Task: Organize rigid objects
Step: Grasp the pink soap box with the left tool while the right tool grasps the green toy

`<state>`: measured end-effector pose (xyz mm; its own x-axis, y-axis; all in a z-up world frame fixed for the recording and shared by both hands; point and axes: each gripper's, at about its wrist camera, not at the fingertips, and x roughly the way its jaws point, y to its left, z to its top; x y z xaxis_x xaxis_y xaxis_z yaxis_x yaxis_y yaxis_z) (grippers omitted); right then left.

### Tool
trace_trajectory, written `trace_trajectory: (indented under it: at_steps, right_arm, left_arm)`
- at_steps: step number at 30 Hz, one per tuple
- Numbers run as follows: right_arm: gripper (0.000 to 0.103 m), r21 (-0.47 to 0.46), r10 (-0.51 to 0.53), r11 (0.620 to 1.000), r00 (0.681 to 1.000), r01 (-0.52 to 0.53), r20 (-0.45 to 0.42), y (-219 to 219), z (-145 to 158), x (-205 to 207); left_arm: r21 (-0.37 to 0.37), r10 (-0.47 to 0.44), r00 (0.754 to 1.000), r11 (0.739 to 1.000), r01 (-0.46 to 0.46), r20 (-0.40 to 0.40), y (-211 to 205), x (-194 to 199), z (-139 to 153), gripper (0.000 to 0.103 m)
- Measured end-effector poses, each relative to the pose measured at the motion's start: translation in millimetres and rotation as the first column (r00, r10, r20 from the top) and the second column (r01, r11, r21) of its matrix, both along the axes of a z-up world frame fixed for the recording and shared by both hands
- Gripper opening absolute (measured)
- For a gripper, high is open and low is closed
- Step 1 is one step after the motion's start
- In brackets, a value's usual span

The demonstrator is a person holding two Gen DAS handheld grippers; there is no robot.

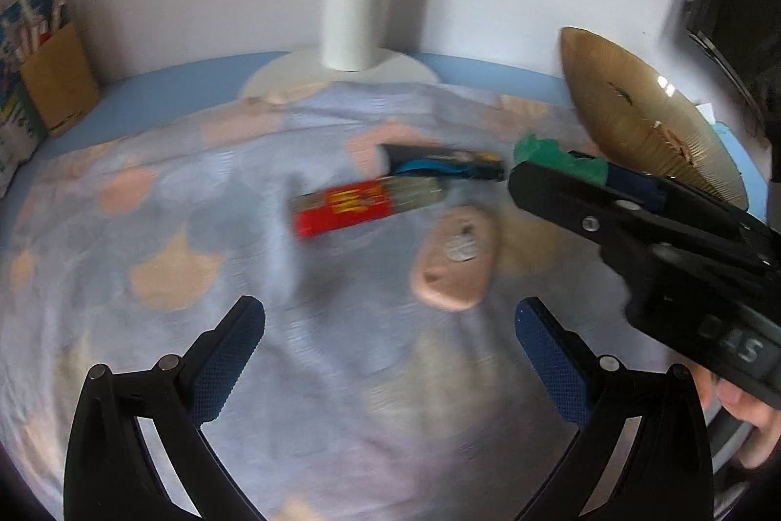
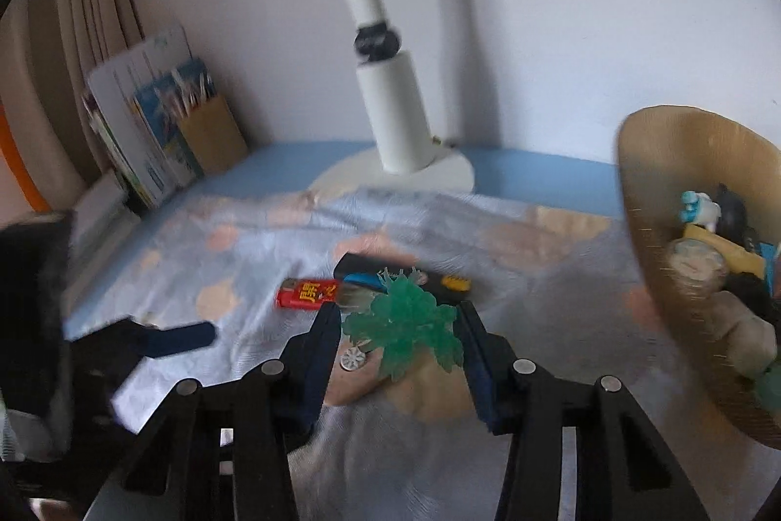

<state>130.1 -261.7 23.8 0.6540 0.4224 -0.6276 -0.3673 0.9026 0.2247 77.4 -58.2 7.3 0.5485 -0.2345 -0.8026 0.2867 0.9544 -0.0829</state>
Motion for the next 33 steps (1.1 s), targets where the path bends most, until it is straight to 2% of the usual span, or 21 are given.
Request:
trace_trajectory:
  at_steps: [4,7,9,12,13,14,15,19,23,26,33]
  right_arm:
    - [0.047,0.011,-0.045,0.999,0.999,0.045,-0.002,-22.8,3.8,-6.9]
    - [0.047,0.013,-0.071,0.997,0.997,0.071,-0.009,-36.3,1.5,-13.8]
    - [0.047,0.009,-0.077,0.997,0.997,0.077,-0.011,-42.3,-0.1,-16.8]
    - [0.047,-0.013,-0.078,0.997,0.997,0.078,-0.012,-47.5,-4.9,-20.5]
    - [0.047,-0.009,-0.077,0.997,0.997,0.077,-0.017,-49.0,-6.1,-21.0]
    - [0.047,0.002,-0.077,0.997,0.997,0.077,-0.018,-50.2,-6.0,-21.5]
    - [0.047,0.007,-0.080,0.997,0.997,0.080,-0.014,-51.1,-5.5,-22.4]
    - [0.047,0.016,-0.087,0.996,0.996,0.087,-0.001,-52.0,-4.5,-26.8]
    - [0.047,0.004,-0.063,0.998,0.997,0.063,0.033,-46.9,-0.4,-33.4]
    - [0.047,-0.032,-0.043,0.998,0.998,0.045,0.048,-38.5,1.0,-36.4]
    - [0.047,-0.070,-0.040,0.997,0.995,0.046,0.089,-31.7,4.7,-42.9]
  left_arm:
    - [0.013,0.013,0.999,1.000,-0.012,-0.033,-21.0,9.8,-10.1,0.103]
    - [0.049,0.069,0.998,0.996,-0.069,-0.008,-31.1,12.0,-12.7,0.103]
    - [0.100,0.086,0.996,0.991,-0.088,0.020,-38.7,12.2,-16.7,0.103]
    - [0.093,0.111,0.994,0.989,-0.113,0.024,-42.9,15.2,-16.4,0.103]
    - [0.088,0.112,0.993,0.990,-0.114,0.026,-43.7,15.7,-16.2,0.094]
    - [0.078,0.107,0.993,0.991,-0.111,0.052,-43.7,12.2,-12.0,0.077]
    - [0.069,0.098,0.992,0.992,-0.103,0.074,-44.8,11.2,-8.6,0.033]
    - [0.046,0.082,0.994,0.995,-0.086,0.076,-45.1,10.1,-8.7,0.034]
    - [-0.036,0.096,0.993,0.995,-0.094,0.066,-32.1,10.3,-6.3,0.034]
    - [-0.069,0.126,0.989,0.990,-0.121,0.082,-23.0,5.0,-2.6,0.034]
    - [-0.022,0.129,0.977,0.992,-0.127,0.168,-33.7,-7.3,6.0,0.034]
